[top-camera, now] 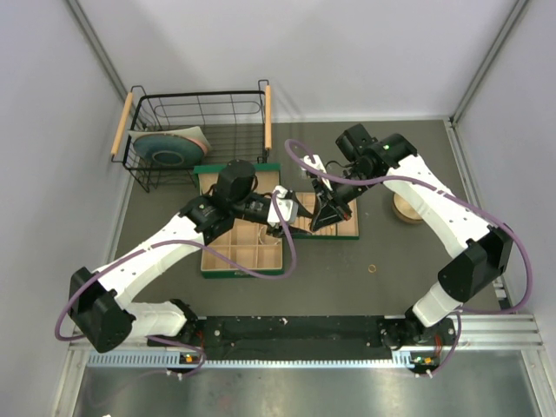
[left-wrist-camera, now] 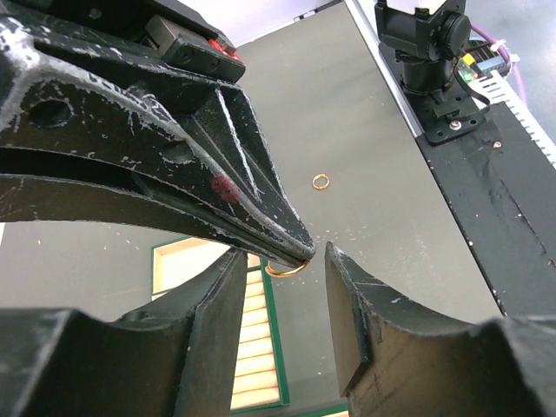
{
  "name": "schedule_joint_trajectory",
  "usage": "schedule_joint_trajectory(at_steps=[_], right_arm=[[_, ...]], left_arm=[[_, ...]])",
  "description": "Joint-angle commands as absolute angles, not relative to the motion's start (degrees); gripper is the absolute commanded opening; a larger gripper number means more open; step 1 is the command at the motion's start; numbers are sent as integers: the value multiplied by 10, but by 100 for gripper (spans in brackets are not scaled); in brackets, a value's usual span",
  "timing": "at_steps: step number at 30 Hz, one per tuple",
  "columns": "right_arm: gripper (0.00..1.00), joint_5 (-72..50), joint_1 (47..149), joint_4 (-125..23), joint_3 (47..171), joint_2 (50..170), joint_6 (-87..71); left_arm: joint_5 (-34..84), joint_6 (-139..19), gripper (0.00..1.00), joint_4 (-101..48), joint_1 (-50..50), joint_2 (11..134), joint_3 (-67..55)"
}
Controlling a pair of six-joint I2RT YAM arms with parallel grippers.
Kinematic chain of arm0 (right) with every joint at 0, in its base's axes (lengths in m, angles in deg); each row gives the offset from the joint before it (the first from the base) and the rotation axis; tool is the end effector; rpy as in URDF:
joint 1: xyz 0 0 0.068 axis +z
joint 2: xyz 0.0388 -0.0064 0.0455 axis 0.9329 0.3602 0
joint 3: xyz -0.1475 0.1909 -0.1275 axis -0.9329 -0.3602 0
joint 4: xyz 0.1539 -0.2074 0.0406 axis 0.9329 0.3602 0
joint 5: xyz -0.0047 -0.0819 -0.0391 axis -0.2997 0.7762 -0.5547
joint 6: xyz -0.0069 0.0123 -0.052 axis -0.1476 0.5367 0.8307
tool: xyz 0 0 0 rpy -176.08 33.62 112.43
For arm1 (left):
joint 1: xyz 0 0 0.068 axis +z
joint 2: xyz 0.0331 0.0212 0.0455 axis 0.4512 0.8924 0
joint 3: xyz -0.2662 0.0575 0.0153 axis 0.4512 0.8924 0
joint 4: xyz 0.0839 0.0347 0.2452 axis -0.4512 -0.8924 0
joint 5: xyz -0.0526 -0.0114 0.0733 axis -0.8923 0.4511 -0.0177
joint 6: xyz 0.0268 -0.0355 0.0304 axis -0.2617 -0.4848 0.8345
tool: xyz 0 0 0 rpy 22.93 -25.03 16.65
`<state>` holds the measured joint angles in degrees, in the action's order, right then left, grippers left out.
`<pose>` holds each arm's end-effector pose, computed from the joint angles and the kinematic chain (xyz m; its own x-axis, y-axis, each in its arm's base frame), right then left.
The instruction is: Organize the mixed jewelry
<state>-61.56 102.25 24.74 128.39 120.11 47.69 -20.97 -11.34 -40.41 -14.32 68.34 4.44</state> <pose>0.2285 0.1868 0.3650 -0.1501 -0.5712 -0.8069 -0.9289 -0.1979 0.3129 0.1891 -0.2037 0.3443 0.3444 0.1642 -0.9243 0.9299 -0.1949 0.3119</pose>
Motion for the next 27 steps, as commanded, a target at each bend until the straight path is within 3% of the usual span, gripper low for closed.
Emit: schedule_joint_trajectory(at_steps=[1, 9, 19, 27], right_arm=[[0, -632, 1029, 407, 1313, 1195, 475], [0, -625, 1029, 407, 1322, 1194, 468], [0, -623, 1029, 407, 1323, 1197, 462], [0, -622, 1029, 407, 1321, 1197, 463]], left_arm=[[-234, -92, 45, -402, -148, 683, 35], [-238, -63, 40, -423, -149, 675, 52], [-232, -60, 40, -420, -155, 672, 58], [-218, -79, 25, -410, -161, 680, 47]])
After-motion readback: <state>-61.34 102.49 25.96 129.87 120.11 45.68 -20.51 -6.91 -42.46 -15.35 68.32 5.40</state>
